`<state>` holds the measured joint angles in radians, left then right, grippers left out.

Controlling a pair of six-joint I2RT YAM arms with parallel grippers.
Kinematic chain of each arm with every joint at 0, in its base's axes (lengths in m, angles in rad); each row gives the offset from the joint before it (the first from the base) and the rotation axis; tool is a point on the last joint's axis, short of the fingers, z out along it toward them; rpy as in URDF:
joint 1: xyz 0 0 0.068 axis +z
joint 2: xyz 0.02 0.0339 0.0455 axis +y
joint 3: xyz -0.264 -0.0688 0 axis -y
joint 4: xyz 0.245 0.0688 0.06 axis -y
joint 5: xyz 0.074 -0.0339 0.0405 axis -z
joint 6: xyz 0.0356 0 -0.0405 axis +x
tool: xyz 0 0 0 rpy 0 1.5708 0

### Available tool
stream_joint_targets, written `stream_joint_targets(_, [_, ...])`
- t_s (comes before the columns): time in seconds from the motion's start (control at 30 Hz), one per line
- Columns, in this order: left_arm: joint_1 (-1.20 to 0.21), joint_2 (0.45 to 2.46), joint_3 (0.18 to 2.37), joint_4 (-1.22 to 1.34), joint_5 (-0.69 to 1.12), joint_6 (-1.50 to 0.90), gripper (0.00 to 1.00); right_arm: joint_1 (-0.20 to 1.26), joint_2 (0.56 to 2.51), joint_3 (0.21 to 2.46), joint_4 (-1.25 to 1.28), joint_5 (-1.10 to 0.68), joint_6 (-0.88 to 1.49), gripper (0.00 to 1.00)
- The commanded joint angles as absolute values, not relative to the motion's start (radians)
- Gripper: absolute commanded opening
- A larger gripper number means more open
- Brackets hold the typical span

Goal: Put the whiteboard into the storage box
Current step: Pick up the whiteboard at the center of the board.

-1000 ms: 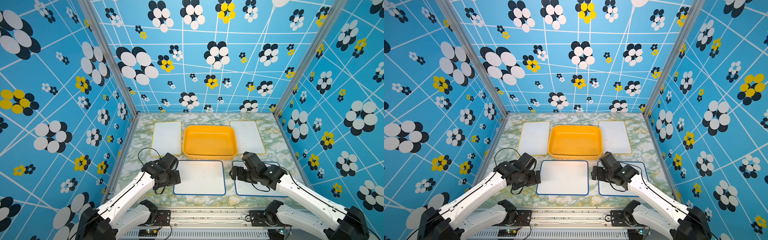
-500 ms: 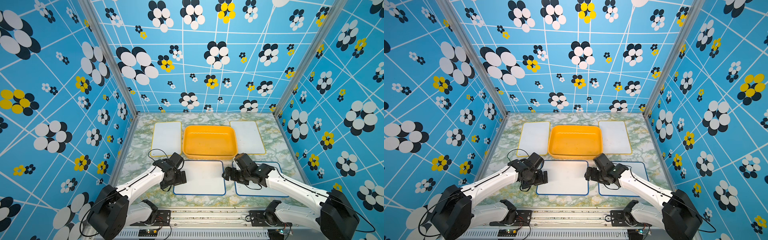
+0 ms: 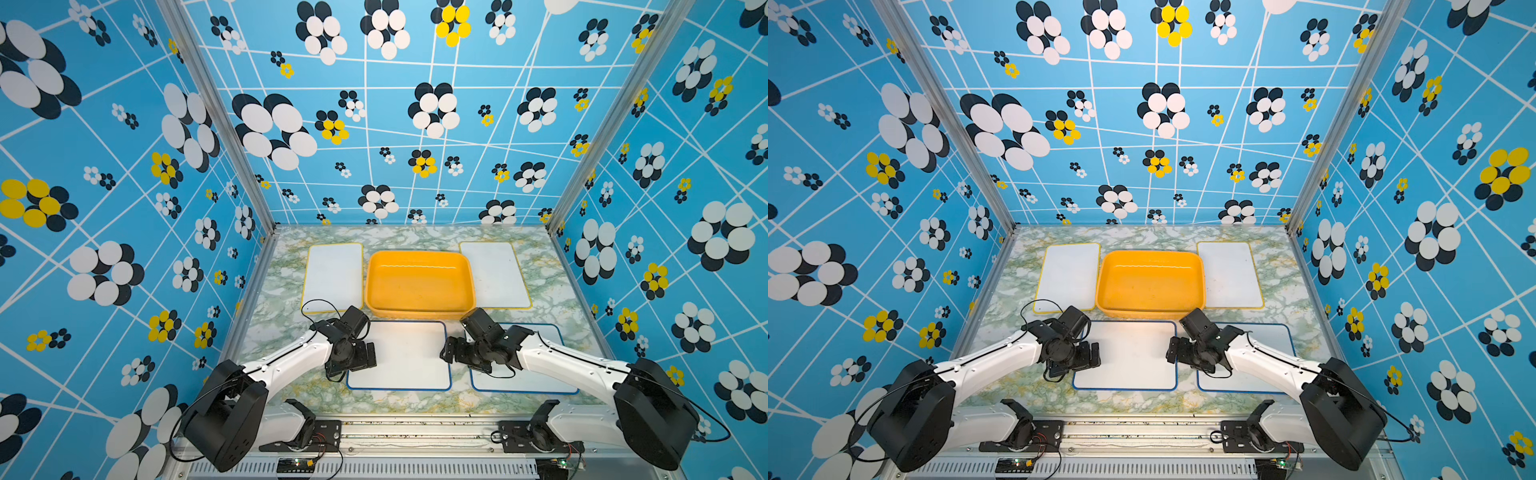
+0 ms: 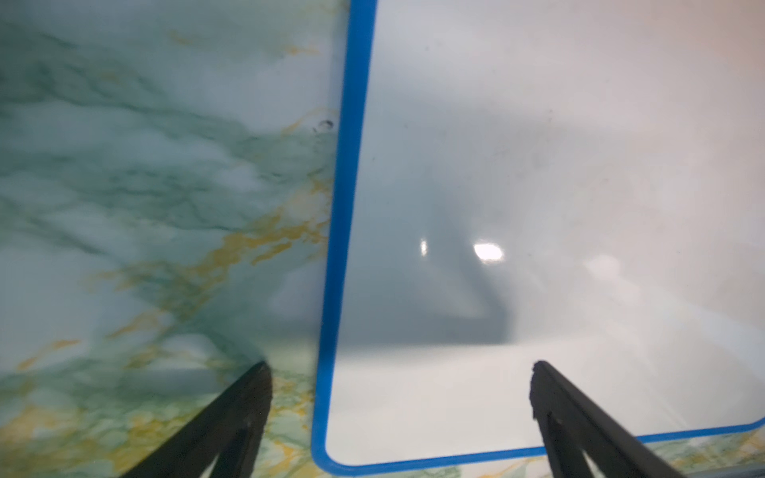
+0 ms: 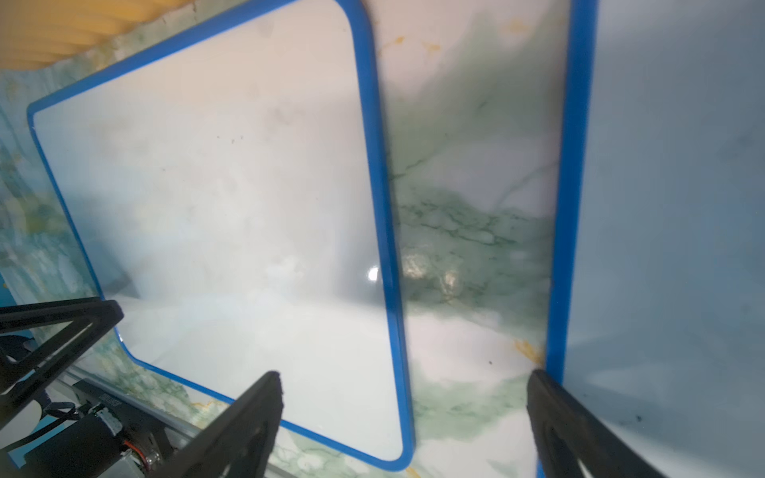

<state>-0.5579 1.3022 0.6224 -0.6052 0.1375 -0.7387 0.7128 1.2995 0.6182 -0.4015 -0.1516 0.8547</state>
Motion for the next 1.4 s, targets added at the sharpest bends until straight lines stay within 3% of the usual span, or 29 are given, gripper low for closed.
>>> stream_joint_targets(0.0, [-0.561, 1.392, 0.565, -0.495, 0.276, -0.707, 1.00, 0.731, 1.321, 0.610, -0.390, -0.172, 0.873, 0.94])
stream_joint_targets(0.67, [-0.547, 1.502, 0.440, -0.283, 0.580, -0.790, 0.99, 0.792, 1.419, 0.584, -0.334, -0.229, 0.870, 0.89])
stream_joint_targets(0.93, [-0.548, 1.454, 0.421, -0.243, 0.672, -0.810, 0.97, 0.798, 1.431, 0.583, -0.292, -0.267, 0.855, 0.89])
stream_joint_targets(1.17, [-0.548, 1.402, 0.479, -0.502, 0.523, -0.745, 0.97, 0.804, 1.447, 0.601, -0.297, -0.267, 0.839, 0.89])
stream_joint_targets(1.37, [-0.566, 1.474, 0.561, -0.687, 0.320, -0.728, 1.00, 0.804, 1.435, 0.618, -0.326, -0.245, 0.826, 0.88])
